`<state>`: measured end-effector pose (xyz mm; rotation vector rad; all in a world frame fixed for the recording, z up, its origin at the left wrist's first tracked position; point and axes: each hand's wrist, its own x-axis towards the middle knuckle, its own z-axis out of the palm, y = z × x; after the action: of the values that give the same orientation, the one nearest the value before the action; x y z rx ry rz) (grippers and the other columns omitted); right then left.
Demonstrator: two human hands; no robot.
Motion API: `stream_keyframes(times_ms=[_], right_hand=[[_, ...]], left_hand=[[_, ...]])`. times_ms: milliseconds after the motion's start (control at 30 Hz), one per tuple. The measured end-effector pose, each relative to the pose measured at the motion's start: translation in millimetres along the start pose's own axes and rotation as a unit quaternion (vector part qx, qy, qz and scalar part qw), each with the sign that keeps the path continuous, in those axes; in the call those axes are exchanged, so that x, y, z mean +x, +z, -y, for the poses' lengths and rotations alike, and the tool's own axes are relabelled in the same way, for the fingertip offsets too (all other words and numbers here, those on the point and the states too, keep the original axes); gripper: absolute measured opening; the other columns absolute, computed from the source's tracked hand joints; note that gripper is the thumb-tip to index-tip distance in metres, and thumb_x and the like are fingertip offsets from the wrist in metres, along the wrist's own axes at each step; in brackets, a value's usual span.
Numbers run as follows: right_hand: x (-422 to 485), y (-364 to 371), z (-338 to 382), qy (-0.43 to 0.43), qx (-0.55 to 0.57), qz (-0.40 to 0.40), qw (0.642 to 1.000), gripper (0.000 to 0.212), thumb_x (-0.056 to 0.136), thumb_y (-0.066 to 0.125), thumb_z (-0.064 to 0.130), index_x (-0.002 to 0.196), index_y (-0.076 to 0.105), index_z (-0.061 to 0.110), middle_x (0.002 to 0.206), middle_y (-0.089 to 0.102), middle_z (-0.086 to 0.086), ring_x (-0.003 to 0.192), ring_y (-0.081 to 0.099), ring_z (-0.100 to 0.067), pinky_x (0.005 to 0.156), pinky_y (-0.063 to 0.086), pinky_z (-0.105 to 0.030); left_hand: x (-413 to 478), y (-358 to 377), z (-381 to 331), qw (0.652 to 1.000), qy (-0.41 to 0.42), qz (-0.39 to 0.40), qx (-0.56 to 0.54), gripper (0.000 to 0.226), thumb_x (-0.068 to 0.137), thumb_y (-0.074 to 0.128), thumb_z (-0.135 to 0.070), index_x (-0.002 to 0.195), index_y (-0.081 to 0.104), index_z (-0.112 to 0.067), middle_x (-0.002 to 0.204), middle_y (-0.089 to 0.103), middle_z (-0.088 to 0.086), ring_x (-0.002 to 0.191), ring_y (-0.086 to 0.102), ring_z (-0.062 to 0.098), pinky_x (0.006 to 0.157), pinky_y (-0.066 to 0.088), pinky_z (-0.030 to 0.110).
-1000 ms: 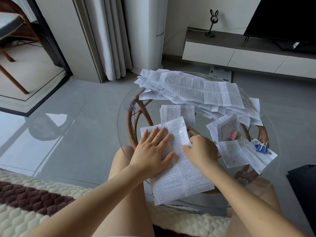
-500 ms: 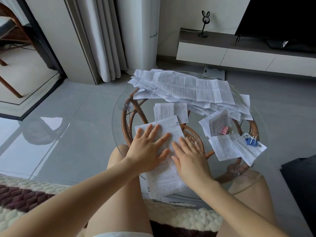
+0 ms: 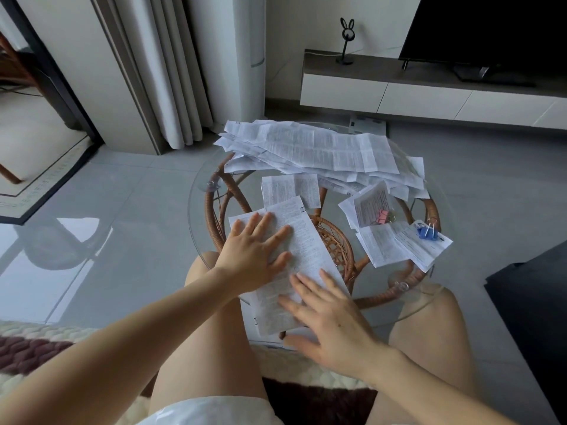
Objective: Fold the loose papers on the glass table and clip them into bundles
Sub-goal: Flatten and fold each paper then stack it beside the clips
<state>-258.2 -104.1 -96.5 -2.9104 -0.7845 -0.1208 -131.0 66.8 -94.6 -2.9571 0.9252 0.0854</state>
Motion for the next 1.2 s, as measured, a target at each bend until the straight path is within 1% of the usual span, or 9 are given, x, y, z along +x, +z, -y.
stream_keyframes(times_ms=[67,200,333,567,733,800,900,1000,1200], right_hand=[[0.0,2.4,1.5,-0.024,-0.061,0.001,0.998,0.064,0.078,0.053,0.064,0.128,0.055,0.024,0.134,0.055,-0.014,0.127,0.050,-0.025,0.107,0.033,-0.049],[4.3,2.2,-2.0,-0.042,-0.105,-0.040,0.993,0.057,0.065,0.079,0.050,0.112,0.068,0.020,0.115,0.068,-0.009,0.109,0.063,-0.022,0.090,0.053,-0.038],[3.0,2.8,-2.2,-0.079,-0.117,-0.084,0.986,0.042,0.086,0.045,0.041,0.111,0.068,0.016,0.111,0.069,-0.010,0.104,0.065,-0.024,0.083,0.055,-0.036],[6.8,-9.2,-12.1,-0.130,-0.118,-0.160,0.972,0.035,0.081,0.040,0.005,0.090,0.073,0.012,0.089,0.073,-0.005,0.084,0.069,-0.017,0.069,0.056,-0.029],[-0.8,-15.9,-57.3,-0.161,-0.065,-0.192,0.966,0.042,0.092,0.038,0.005,0.078,0.075,0.018,0.095,0.074,0.001,0.093,0.070,-0.016,0.091,0.051,-0.039],[-4.4,-16.3,-84.5,-0.156,-0.017,-0.180,0.971,0.049,0.097,0.032,0.006,0.078,0.075,0.021,0.100,0.073,0.004,0.102,0.067,-0.017,0.097,0.044,-0.050],[-3.2,-19.4,-104.1,-0.123,0.028,-0.157,0.979,0.043,0.080,0.039,-0.001,0.077,0.076,0.020,0.106,0.071,0.006,0.111,0.063,-0.019,0.103,0.037,-0.054],[5.8,-17.4,-101.7,-0.120,0.079,-0.142,0.979,0.044,0.070,0.047,-0.012,0.080,0.077,0.019,0.108,0.070,0.006,0.114,0.061,-0.020,0.107,0.032,-0.052],[31.2,-11.2,-92.2,-0.110,0.135,-0.114,0.978,0.042,0.070,0.050,-0.014,0.084,0.077,0.016,0.110,0.070,0.004,0.117,0.058,-0.019,0.109,0.031,-0.049]], left_hand=[[-0.4,-0.5,-0.1,1.000,0.001,0.000,0.001,0.081,0.074,-0.016,-0.067,0.150,-0.004,-0.038,0.160,-0.003,0.009,0.147,-0.001,0.028,0.117,0.006,0.047],[-0.1,-0.8,-2.0,1.000,-0.002,0.001,0.007,0.081,0.074,-0.017,-0.067,0.149,-0.004,-0.038,0.160,-0.002,0.009,0.147,0.000,0.028,0.117,0.007,0.047],[-0.5,-4.1,-2.8,1.000,-0.006,0.005,0.004,0.083,0.074,-0.016,-0.067,0.150,0.000,-0.039,0.160,0.000,0.008,0.147,0.002,0.028,0.117,0.008,0.046],[-0.3,-9.6,-7.6,1.000,-0.019,0.002,0.020,0.085,0.075,-0.010,-0.066,0.150,0.015,-0.036,0.157,0.018,0.009,0.143,0.018,0.029,0.112,0.021,0.044],[-9.3,-20.5,-30.4,0.993,-0.084,-0.059,0.058,0.062,0.091,0.025,-0.063,0.129,0.052,-0.021,0.109,0.056,0.007,0.102,0.050,0.027,0.090,0.032,0.039],[-11.6,-19.2,-34.9,0.992,-0.065,-0.097,0.052,0.052,0.093,0.035,-0.056,0.107,0.063,-0.015,0.097,0.056,0.005,0.095,0.050,0.025,0.092,0.033,0.038],[-10.1,-12.3,-34.9,0.987,0.031,-0.157,0.018,0.042,0.089,0.046,-0.045,0.084,0.070,-0.010,0.093,0.062,0.007,0.091,0.056,0.026,0.094,0.039,0.037],[-8.4,-5.9,-28.1,0.986,0.099,-0.136,-0.015,0.045,0.089,0.038,-0.037,0.103,0.072,-0.011,0.113,0.066,0.013,0.108,0.061,0.033,0.102,0.041,0.040],[-14.4,2.0,2.8,0.990,0.111,-0.053,-0.069,0.051,0.094,0.034,-0.042,0.133,0.055,-0.017,0.141,0.049,0.014,0.132,0.041,0.038,0.108,0.032,0.054]])
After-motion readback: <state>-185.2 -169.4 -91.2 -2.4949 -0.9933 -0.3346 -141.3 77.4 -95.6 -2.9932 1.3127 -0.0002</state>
